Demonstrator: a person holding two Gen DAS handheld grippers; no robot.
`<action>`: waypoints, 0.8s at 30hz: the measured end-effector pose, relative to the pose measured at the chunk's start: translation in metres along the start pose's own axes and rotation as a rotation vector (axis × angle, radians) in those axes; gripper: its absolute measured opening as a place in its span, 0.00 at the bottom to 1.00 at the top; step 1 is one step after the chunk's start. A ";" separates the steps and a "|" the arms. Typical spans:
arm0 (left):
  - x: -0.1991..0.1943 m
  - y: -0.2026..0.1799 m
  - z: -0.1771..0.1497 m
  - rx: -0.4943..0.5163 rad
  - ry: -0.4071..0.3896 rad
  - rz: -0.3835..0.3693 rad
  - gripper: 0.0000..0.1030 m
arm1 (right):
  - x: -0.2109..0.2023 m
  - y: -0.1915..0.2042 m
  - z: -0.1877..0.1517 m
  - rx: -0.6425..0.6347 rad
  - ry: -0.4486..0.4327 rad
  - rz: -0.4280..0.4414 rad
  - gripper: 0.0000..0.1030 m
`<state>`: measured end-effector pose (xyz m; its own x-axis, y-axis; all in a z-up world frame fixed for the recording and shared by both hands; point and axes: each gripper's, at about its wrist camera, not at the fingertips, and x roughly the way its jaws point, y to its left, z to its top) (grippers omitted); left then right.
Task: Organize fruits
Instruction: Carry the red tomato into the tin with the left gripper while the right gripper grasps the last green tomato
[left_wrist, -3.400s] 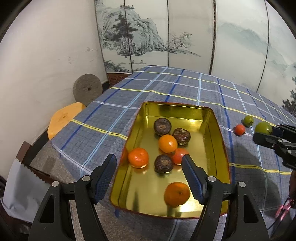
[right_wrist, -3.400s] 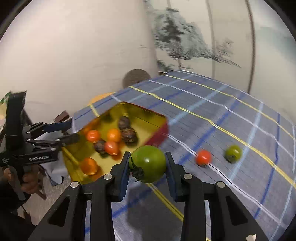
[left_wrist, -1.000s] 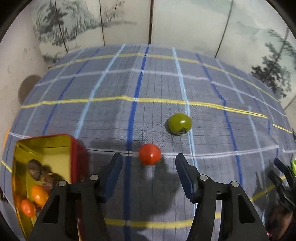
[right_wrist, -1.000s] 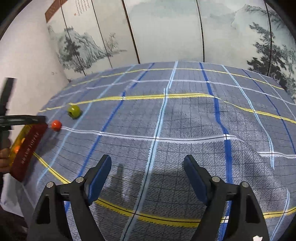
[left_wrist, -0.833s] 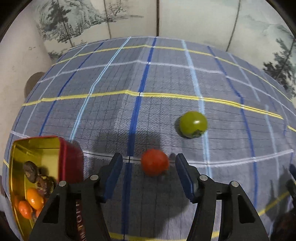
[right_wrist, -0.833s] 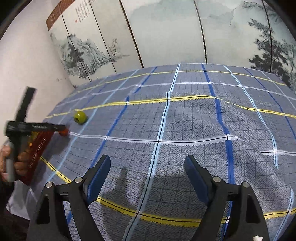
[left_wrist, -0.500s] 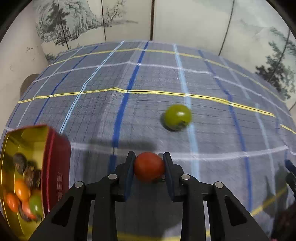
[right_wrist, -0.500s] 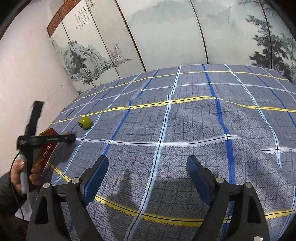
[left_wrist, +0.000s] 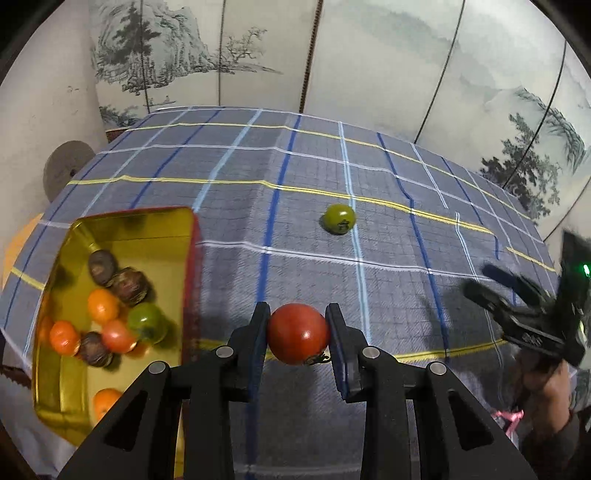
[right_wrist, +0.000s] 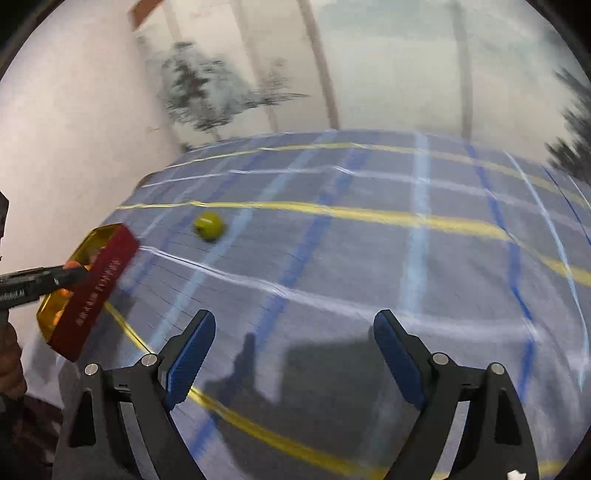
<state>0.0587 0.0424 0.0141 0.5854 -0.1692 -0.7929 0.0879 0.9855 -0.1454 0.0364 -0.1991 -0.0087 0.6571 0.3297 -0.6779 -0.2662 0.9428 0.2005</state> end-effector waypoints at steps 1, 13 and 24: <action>-0.004 0.005 -0.001 -0.007 -0.005 0.005 0.31 | 0.009 0.013 0.010 -0.041 -0.004 0.025 0.83; -0.031 0.065 -0.015 -0.095 -0.045 0.083 0.31 | 0.123 0.085 0.070 -0.195 0.056 0.096 0.84; -0.028 0.088 -0.024 -0.129 -0.038 0.116 0.31 | 0.156 0.089 0.077 -0.192 0.145 0.059 0.32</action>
<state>0.0301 0.1331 0.0093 0.6161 -0.0518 -0.7859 -0.0849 0.9877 -0.1316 0.1691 -0.0601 -0.0419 0.5318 0.3600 -0.7665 -0.4391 0.8912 0.1139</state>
